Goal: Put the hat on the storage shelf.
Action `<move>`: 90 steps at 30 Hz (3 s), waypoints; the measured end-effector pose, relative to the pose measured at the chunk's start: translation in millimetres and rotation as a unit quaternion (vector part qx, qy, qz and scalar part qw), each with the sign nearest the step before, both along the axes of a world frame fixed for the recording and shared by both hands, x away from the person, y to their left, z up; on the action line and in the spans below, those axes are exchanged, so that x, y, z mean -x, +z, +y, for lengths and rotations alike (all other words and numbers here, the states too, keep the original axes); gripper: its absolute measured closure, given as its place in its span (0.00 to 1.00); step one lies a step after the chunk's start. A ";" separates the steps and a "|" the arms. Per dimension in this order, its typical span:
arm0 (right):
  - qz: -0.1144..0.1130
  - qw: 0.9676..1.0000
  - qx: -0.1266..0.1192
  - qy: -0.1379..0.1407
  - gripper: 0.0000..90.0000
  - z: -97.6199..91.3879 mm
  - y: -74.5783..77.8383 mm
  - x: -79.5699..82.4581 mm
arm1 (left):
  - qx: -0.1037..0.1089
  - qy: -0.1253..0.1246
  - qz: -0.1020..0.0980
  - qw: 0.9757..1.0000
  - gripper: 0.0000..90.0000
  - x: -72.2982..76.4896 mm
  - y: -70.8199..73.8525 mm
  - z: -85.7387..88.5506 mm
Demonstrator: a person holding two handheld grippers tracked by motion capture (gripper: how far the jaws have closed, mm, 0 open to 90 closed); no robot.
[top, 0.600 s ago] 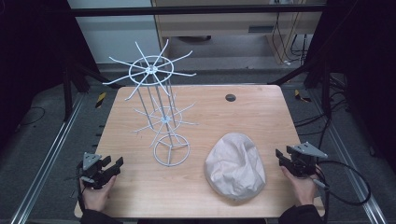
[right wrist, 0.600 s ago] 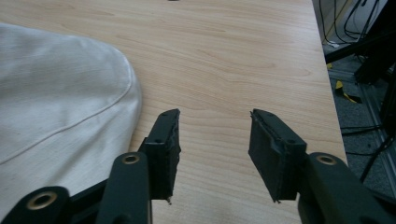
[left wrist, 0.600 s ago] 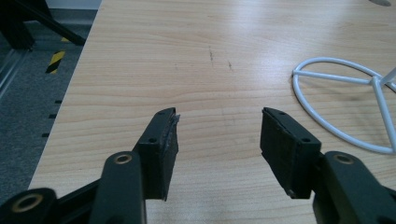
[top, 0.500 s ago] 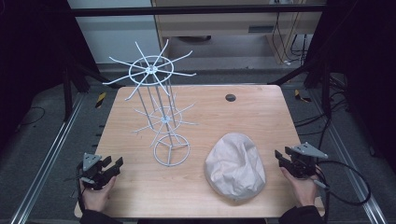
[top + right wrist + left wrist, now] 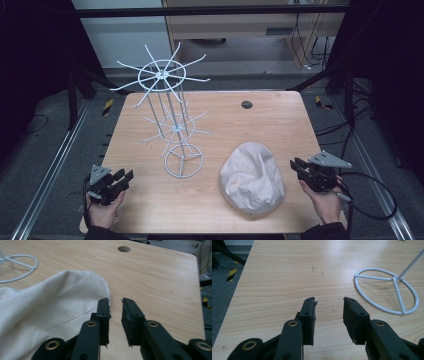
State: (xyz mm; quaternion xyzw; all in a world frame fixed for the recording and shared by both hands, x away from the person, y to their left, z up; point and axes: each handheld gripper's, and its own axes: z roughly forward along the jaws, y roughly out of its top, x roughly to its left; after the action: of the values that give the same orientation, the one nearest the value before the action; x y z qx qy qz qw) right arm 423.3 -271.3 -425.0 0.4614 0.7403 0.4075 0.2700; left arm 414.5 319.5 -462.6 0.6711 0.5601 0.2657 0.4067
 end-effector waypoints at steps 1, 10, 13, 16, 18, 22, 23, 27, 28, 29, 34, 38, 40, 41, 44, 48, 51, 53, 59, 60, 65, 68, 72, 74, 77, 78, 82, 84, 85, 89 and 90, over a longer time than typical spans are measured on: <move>0.000 1.000 0.000 0.000 0.88 0.0 0.0 0.0 | -0.002 -0.001 0.000 1.000 0.69 0.1 0.0 -0.3; 0.026 0.998 0.011 0.052 1.00 16.0 9.5 15.9 | -0.015 -0.006 0.000 1.000 0.69 0.6 -0.2 -3.5; 0.031 0.998 0.009 0.062 1.00 18.8 11.4 19.4 | -0.018 -0.008 -0.001 1.000 0.68 0.9 -0.5 -4.5; 0.039 0.996 0.007 0.078 1.00 22.4 14.0 23.5 | -0.024 -0.013 -0.001 1.000 0.67 1.3 -0.7 -6.4; 0.040 0.995 0.010 0.086 1.00 23.8 14.7 25.9 | -0.026 -0.012 -0.002 1.000 0.66 1.2 -0.9 -7.0; 0.047 0.994 0.012 0.096 1.00 24.5 13.1 32.3 | -0.030 -0.015 0.001 0.999 0.65 0.6 -1.9 -8.1; 0.047 0.994 0.015 0.100 1.00 24.0 12.1 33.6 | -0.031 -0.017 0.002 0.999 0.65 0.4 -2.3 -8.7; 0.054 0.992 0.021 0.108 1.00 23.5 7.9 38.7 | -0.033 -0.018 0.002 0.999 0.64 0.3 -2.5 -9.3; 0.054 0.992 0.021 0.108 1.00 23.5 7.9 38.7 | -0.033 -0.018 0.002 0.999 0.64 0.2 -2.6 -9.5; 0.062 0.991 0.023 0.115 1.00 24.3 4.5 41.2 | -0.034 -0.018 0.002 0.999 0.64 0.2 -2.6 -9.6; 0.075 0.988 0.035 0.132 1.00 28.5 -4.1 43.9 | -0.035 -0.019 0.005 0.999 0.63 -0.2 -3.2 -8.7; 0.088 0.984 0.042 0.147 1.00 34.1 -10.7 44.5 | -0.035 -0.017 0.006 0.999 0.63 -0.7 -3.7 -8.8; 0.092 0.983 0.046 0.155 1.00 37.9 -12.4 45.2 | -0.036 -0.017 0.005 0.999 0.64 -0.7 -3.6 -9.0; 0.092 0.982 0.046 0.159 1.00 39.4 -13.2 45.1 | -0.036 -0.017 0.005 0.999 0.64 -0.7 -3.6 -9.0; 0.094 0.980 0.039 0.170 1.00 43.3 -14.5 46.1 | -0.038 -0.017 0.008 0.999 0.64 -1.3 -4.2 -8.9; 0.090 0.979 0.037 0.180 1.00 50.4 -15.0 46.9 | -0.039 -0.016 0.009 0.999 0.64 -1.5 -4.4 -8.4; 0.090 0.977 0.037 0.187 1.00 56.9 -16.3 46.6 | -0.038 -0.018 0.010 0.999 0.63 -1.6 -4.5 -8.5; 0.090 0.977 0.037 0.189 1.00 61.2 -17.2 46.2 | -0.036 -0.020 0.010 0.999 0.64 -1.3 -4.2 -9.3; 0.088 0.977 0.030 0.193 1.00 69.3 -18.5 44.9 | -0.021 -0.052 0.014 0.998 0.73 1.6 -1.5 -17.8; 0.088 0.977 0.030 0.193 1.00 70.4 -18.6 45.0 | -0.022 -0.062 0.012 0.998 0.76 2.6 -0.7 -22.2; 0.087 0.976 0.029 0.196 1.00 76.1 -18.8 44.3 | -0.007 -0.117 0.024 0.993 0.89 7.4 1.8 -45.7; 0.086 0.977 0.027 0.195 1.00 76.9 -18.7 43.7 | -0.008 -0.137 0.021 0.990 0.95 10.7 3.1 -60.1; 0.082 0.978 0.023 0.192 1.00 76.9 -18.4 43.2 | -0.005 -0.160 0.013 0.987 1.00 16.1 5.6 -77.3; 0.081 0.978 0.023 0.191 1.00 76.2 -17.3 43.9 | -0.002 -0.171 0.014 0.985 1.00 19.1 7.3 -85.7; 0.074 0.979 0.017 0.189 1.00 73.3 -15.9 44.5 | 0.006 -0.193 0.009 0.981 1.00 23.5 11.8 -101.7; 0.074 0.980 0.017 0.186 1.00 71.4 -14.7 45.1 | 0.009 -0.199 0.007 0.980 1.00 25.1 13.1 -107.3; 0.070 0.984 0.016 0.164 1.00 55.3 -14.3 45.3 | -0.002 -0.232 0.009 0.973 1.00 30.4 14.1 -133.2; 0.071 0.985 0.015 0.156 1.00 51.8 -15.3 44.3 | -0.007 -0.244 0.010 0.970 1.00 31.9 14.0 -145.3; 0.073 0.986 0.014 0.150 1.00 49.3 -16.1 43.7 | -0.005 -0.249 0.011 0.968 1.00 32.8 13.5 -154.6; 0.083 0.987 0.022 0.134 1.00 42.7 -25.2 39.4 | -0.011 -0.266 0.021 0.964 1.00 33.3 10.1 -182.5; 0.086 0.987 0.027 0.134 1.00 42.5 -27.6 38.9 | -0.016 -0.271 0.022 0.962 1.00 33.6 9.0 -188.9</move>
State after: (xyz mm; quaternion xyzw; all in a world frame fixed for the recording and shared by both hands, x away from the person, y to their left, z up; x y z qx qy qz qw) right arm 384.4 -228.9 -452.6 0.3840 0.8266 0.3790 0.1604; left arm 380.9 130.6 -453.6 0.8096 0.3621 0.1395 0.4405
